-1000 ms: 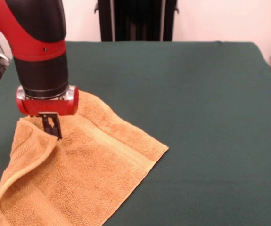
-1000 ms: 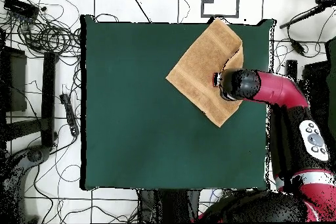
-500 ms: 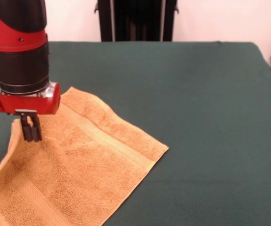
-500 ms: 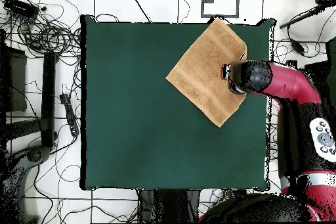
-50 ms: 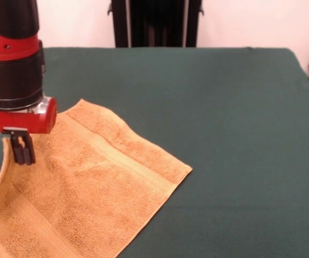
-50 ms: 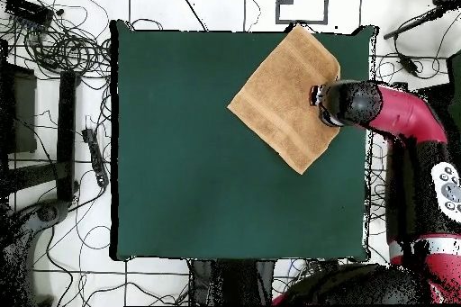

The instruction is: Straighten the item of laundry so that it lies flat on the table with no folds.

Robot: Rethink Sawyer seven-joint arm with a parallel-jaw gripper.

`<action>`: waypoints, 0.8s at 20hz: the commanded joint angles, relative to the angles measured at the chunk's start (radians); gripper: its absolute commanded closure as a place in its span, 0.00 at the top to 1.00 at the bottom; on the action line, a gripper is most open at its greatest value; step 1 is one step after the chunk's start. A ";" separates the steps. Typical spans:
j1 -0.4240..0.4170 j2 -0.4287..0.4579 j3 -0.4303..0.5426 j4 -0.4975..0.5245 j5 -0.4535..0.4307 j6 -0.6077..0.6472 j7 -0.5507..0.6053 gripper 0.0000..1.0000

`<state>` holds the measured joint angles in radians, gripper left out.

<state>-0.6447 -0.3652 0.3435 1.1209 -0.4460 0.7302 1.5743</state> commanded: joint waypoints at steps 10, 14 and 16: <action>-0.050 0.135 0.141 0.043 -0.040 -0.080 -0.194 0.00; -0.071 0.170 0.145 0.031 -0.040 -0.098 -0.167 0.00; -0.075 0.182 0.151 0.023 -0.050 -0.094 -0.194 0.00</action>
<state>-0.7381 -0.2648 0.3832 1.1165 -0.4555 0.6811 1.5743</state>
